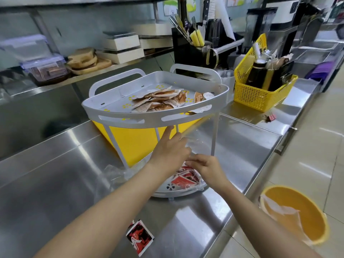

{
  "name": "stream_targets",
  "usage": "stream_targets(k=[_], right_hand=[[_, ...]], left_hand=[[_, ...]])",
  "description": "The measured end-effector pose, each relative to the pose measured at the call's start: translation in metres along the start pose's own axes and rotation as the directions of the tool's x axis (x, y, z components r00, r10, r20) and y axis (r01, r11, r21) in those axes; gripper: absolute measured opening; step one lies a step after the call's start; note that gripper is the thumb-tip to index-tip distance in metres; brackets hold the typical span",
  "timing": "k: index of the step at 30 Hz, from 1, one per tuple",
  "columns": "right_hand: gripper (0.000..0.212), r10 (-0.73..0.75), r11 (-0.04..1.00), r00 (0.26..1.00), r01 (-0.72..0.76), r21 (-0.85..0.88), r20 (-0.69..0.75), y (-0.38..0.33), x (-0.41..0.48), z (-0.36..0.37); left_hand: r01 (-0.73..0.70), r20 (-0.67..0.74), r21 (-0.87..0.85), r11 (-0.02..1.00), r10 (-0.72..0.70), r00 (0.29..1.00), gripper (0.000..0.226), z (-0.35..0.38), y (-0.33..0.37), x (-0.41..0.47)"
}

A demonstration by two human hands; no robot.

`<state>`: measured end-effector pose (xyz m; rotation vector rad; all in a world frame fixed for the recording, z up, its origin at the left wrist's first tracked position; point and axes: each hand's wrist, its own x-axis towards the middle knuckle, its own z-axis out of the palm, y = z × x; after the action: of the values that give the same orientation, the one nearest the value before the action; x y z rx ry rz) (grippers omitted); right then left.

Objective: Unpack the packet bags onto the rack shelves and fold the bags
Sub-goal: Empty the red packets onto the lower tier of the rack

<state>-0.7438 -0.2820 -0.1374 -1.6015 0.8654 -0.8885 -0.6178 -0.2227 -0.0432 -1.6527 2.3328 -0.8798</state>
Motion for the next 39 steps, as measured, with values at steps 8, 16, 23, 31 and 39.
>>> stream_targets(k=[8,16,23,31,39], right_hand=[[0.028,0.114,0.982,0.987,-0.095,-0.161,0.113,0.034,-0.010,-0.011],[0.012,0.078,0.933,0.996,-0.054,-0.356,0.052,0.038,-0.009,-0.013],[0.011,0.084,0.988,0.975,-0.108,-0.111,-0.205,-0.001,0.004,-0.035],[0.009,-0.076,0.995,0.893,0.037,-0.095,-0.443,-0.038,0.009,-0.042],[0.009,-0.045,0.994,0.877,-0.010,-0.112,-0.479,-0.023,0.005,-0.034]], left_hand=[[0.433,0.156,-0.392,0.811,-0.405,0.901,0.014,0.023,-0.017,-0.001],[0.529,0.135,-0.513,0.676,-0.545,0.827,0.016,0.040,-0.034,-0.010],[0.572,0.107,-0.669,0.475,-0.700,0.706,0.012,0.052,-0.042,-0.015],[0.687,0.134,-0.413,0.597,-0.707,0.694,0.063,0.050,-0.038,-0.012],[0.337,0.392,-0.601,0.725,-0.101,0.915,0.055,0.061,0.031,-0.053]])
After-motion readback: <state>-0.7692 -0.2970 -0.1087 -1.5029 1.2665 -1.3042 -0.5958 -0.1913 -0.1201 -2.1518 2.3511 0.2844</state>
